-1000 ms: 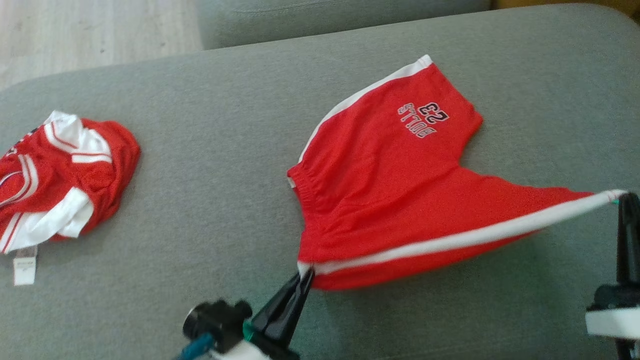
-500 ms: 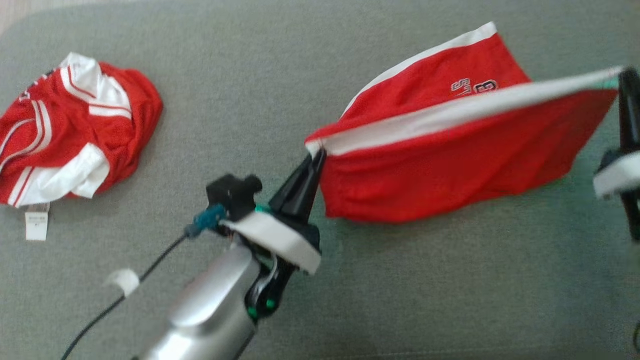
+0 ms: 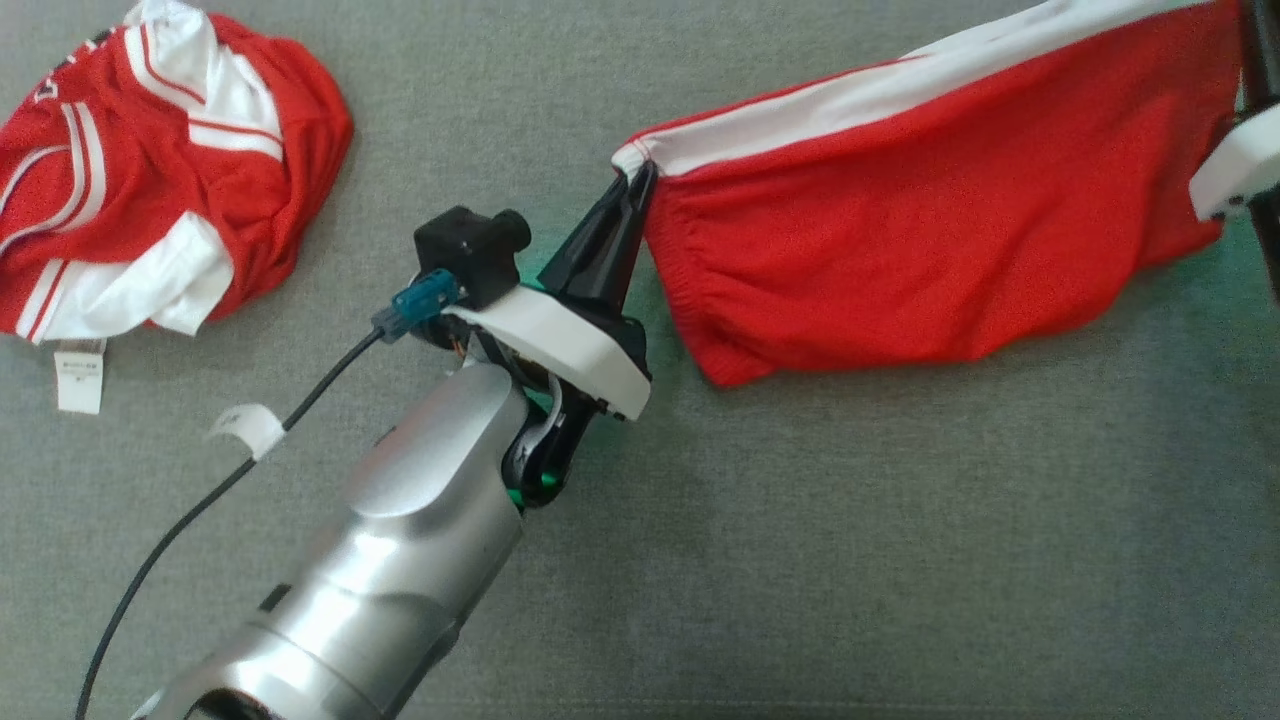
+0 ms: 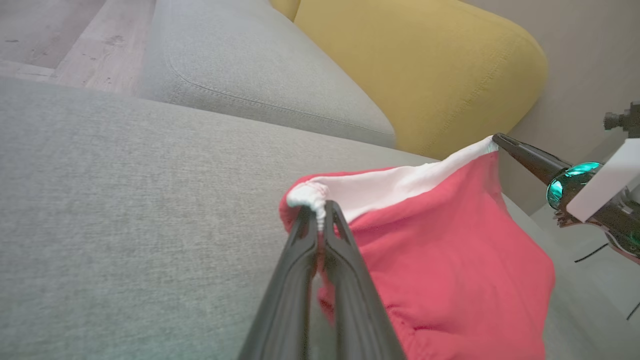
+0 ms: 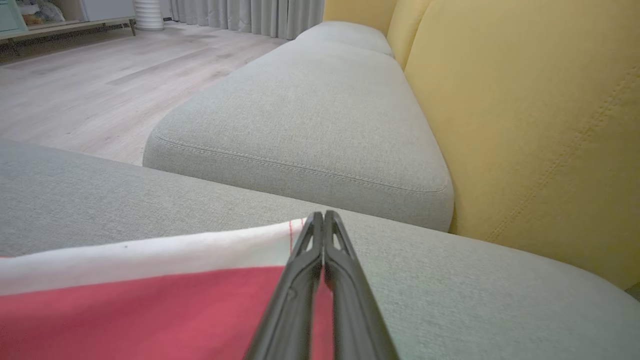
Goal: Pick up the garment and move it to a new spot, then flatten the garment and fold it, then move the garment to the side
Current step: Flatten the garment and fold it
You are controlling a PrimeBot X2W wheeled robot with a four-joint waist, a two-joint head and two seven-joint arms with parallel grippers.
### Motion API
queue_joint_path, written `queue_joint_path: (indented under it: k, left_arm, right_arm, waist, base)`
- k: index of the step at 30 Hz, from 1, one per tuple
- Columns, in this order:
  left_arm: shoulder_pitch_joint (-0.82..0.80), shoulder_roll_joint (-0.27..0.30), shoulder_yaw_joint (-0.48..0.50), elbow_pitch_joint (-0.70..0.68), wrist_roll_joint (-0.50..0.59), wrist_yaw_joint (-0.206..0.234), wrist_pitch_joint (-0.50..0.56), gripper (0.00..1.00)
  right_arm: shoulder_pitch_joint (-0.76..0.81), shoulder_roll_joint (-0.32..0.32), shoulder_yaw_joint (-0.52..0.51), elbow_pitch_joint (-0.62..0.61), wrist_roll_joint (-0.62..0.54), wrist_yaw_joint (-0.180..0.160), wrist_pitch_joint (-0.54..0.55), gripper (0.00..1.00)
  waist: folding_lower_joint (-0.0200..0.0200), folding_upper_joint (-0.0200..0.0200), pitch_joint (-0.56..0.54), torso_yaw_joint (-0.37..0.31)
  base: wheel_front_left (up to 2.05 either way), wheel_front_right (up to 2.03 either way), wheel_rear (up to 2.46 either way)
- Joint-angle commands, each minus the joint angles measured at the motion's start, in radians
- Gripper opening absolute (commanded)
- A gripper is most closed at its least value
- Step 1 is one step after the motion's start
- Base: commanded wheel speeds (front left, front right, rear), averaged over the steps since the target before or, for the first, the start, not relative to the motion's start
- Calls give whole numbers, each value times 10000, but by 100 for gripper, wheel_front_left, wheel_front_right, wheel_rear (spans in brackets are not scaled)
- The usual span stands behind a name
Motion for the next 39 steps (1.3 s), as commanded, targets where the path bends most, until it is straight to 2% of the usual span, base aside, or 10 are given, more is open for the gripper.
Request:
queue_joint_path:
  k: [1,3,4,5,6,14,25,26,28,39]
  left_arm:
    - [-411,60,193,-94,58,-70,-188,0]
    - [-501,32,133,61,47,-94,-294,0]
    - [-525,20,101,134,45,-105,-351,32]
    - [-549,11,65,207,78,-100,-414,82]
    - [-572,4,32,280,149,-46,-484,100]
    - [-291,22,-117,334,1279,759,-822,100]
    - [2914,42,2326,-3643,3419,2223,-841,100]
    - [3178,33,2442,-3897,3543,2230,-841,100]
    - [3609,20,2618,-4309,3840,2256,-841,100]
    - [5173,122,3571,-5227,5055,2398,-842,100]
  right_arm:
    - [-313,-213,301,91,77,67,-204,0]
    - [-605,-183,590,507,252,67,-323,0]
    - [-721,-155,673,700,375,67,-397,0]
    - [-808,-124,730,889,508,67,-465,46]
    - [-856,-93,825,1045,633,67,-525,100]
    - [-446,-186,1837,1656,1740,67,-623,100]
    - [689,-891,2374,2508,4101,67,789,100]
    - [821,-882,2391,2492,4368,67,964,96]
    - [1047,-900,2479,2347,4816,67,1214,0]
    - [1783,-1217,2616,2677,5712,67,281,0]
  waist:
    - [-2,0,265,160]
    - [-2,0,393,203]
    - [-2,0,433,216]
    - [-2,0,462,227]
    - [-2,0,477,238]
    - [-2,0,262,248]
    - [-2,0,-126,1026]
    - [-2,0,-168,1108]
    - [-2,0,-267,1230]
    - [-2,0,-1737,475]
  base:
    - [0,0,0]
    - [0,0,0]
    - [0,0,0]
    - [0,0,0]
    - [0,0,0]
    - [0,0,0]
    - [0,0,0]
    - [0,0,0]
    - [0,0,0]
    - [0,0,0]
